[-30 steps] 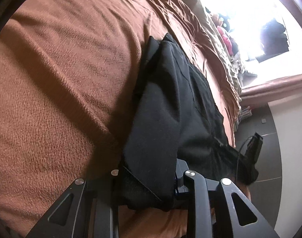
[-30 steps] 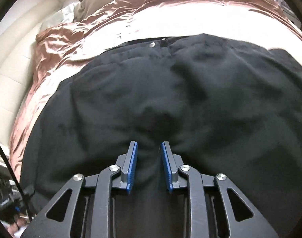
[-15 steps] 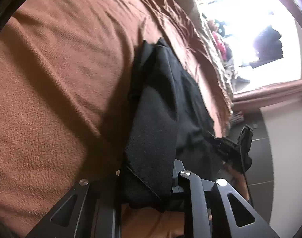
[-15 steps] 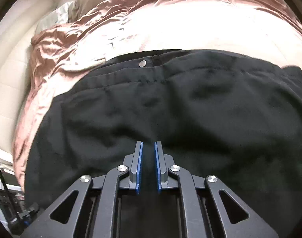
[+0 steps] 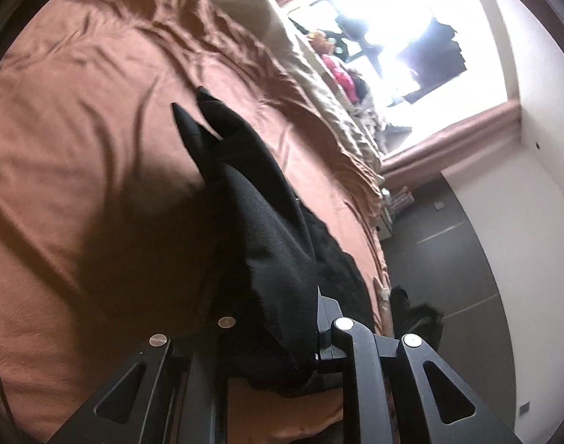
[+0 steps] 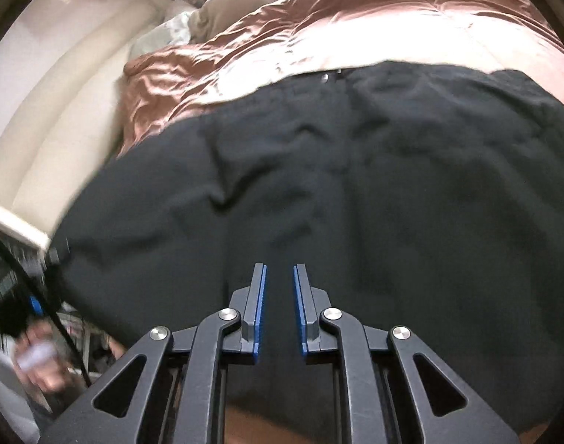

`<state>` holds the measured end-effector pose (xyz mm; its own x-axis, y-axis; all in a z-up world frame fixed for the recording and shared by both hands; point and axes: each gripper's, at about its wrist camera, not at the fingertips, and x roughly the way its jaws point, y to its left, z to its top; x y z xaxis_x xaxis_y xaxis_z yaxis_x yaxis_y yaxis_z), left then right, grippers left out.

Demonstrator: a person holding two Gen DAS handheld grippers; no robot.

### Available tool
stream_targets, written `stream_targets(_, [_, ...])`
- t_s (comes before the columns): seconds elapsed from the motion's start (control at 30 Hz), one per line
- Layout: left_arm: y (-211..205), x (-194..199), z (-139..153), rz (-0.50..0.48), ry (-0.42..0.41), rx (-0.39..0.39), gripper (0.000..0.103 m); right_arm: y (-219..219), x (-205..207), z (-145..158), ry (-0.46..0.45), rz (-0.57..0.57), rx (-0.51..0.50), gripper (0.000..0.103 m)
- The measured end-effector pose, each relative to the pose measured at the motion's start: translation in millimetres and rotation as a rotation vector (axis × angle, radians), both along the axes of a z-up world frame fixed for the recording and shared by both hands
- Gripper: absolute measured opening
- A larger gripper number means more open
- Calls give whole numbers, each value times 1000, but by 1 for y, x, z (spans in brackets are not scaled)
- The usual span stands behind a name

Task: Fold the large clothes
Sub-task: 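Lift the hem with both tools and fold it over the jacket body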

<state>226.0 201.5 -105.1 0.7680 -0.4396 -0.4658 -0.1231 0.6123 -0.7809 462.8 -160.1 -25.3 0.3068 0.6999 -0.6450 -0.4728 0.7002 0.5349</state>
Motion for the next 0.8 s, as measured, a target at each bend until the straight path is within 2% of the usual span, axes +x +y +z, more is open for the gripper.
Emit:
stream_targets(0.13, [-19,8,22,-19,-26,26,19,-12,-14,-13,9,34,-12,11])
stream_targets(0.2, [-32,12,35,-31,-32,51,19,-13,-17,-15,24,43,19,11])
stream_targets(0.53, [-91,34,75,-102,-50,173,17,-23,-25,-54,17,-29,95,11])
stream_targets(0.67, [-122,48,89,-150,-54,227,17,-27,-34,-57,-24,-9,104,11])
stream_targets(0.8, [-152,63,99,-203,-53,279,17,-35,-40,-53,-19,-9,146,11])
